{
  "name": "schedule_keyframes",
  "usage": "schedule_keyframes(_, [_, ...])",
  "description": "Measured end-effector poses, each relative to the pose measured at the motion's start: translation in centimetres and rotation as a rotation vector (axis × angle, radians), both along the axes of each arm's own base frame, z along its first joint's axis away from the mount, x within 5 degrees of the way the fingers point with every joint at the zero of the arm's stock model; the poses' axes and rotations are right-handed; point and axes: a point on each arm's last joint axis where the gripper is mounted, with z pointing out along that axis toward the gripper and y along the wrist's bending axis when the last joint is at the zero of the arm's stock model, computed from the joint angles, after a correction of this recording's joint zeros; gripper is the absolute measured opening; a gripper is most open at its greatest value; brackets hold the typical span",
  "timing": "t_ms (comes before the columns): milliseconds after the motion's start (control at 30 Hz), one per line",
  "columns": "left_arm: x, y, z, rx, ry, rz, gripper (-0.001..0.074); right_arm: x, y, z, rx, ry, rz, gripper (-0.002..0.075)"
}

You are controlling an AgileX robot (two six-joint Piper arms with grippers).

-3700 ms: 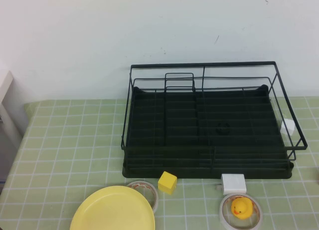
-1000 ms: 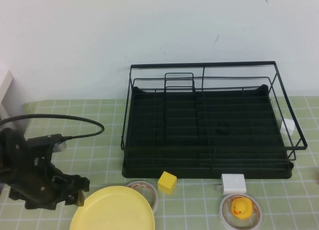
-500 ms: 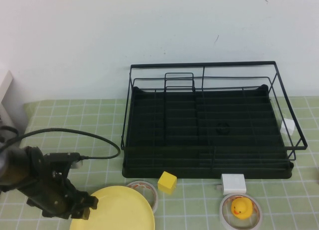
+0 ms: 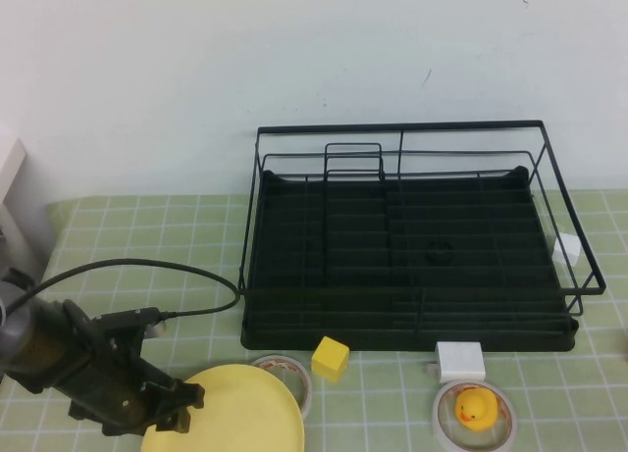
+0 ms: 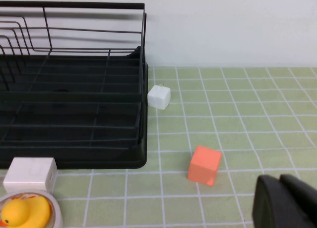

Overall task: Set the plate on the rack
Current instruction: Pick up the plate from the table

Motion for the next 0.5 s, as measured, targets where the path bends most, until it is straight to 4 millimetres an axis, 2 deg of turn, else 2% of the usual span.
schedule_keyframes(67, [0.0, -0.1, 0.0, -0.013, -0.005, -0.01, 0.0318, 0.0, 0.0, 0.0, 0.0, 0.0, 0.0, -0.0002])
schedule_keyframes(200, [-0.2, -0.5, 0.0, -0.05, 0.018, -0.023, 0.0119, 0.0, 0.0, 0.0, 0.0, 0.0, 0.0, -0.0002])
schedule_keyframes(267, [-0.4, -0.6, 0.0, -0.066, 0.033, -0.038, 0.0054, 0.0, 0.0, 0.0, 0.0, 0.0, 0.0, -0.0002])
schedule_keyframes(500, [-0.8, -1.3, 0.4, -0.143, 0.067, -0.09, 0.0005, 0.0, 0.0, 0.0, 0.0, 0.0, 0.0, -0.0002])
